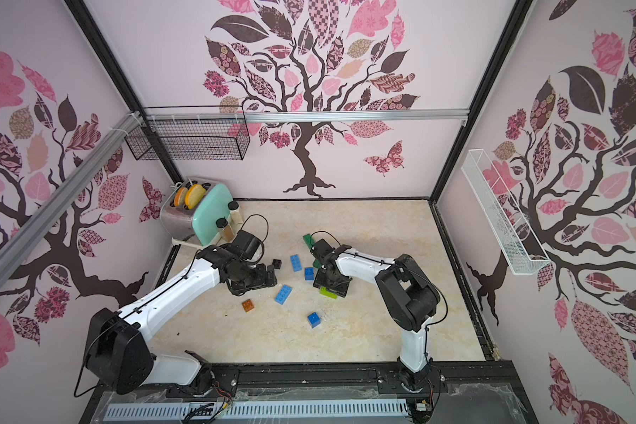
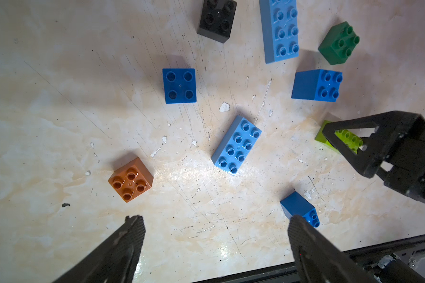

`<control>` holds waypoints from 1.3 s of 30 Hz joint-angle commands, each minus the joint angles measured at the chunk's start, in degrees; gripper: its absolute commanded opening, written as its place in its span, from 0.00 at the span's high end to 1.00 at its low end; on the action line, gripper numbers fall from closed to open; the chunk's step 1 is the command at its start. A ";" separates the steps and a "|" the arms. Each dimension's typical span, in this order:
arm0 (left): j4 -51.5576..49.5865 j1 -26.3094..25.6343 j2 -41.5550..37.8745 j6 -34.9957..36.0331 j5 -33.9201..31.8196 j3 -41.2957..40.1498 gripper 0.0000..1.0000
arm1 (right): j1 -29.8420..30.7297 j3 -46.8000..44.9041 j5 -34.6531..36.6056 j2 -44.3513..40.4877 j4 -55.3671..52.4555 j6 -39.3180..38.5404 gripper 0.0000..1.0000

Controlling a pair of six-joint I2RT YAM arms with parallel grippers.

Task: Assemble the letter f with lego
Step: Pick up the lego brick from the center of the board, then assemble the lego brick with the lego brick.

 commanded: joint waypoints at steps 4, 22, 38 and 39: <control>0.86 0.52 0.38 0.85 0.75 -1.00 0.05 | 0.51 1.82 1.96 0.42 -1.78 -1.01 0.29; 3.62 8.69 -3.82 3.91 12.37 -6.46 0.06 | 2.83 14.42 4.65 -1.29 -10.87 -10.37 0.44; 6.24 10.01 -10.76 3.88 17.92 -10.13 0.04 | 4.30 30.18 -0.16 10.06 -13.20 -15.62 0.42; 6.42 10.06 -11.34 3.87 17.95 -10.34 0.04 | 4.28 30.21 -0.07 10.13 -13.12 -15.76 0.42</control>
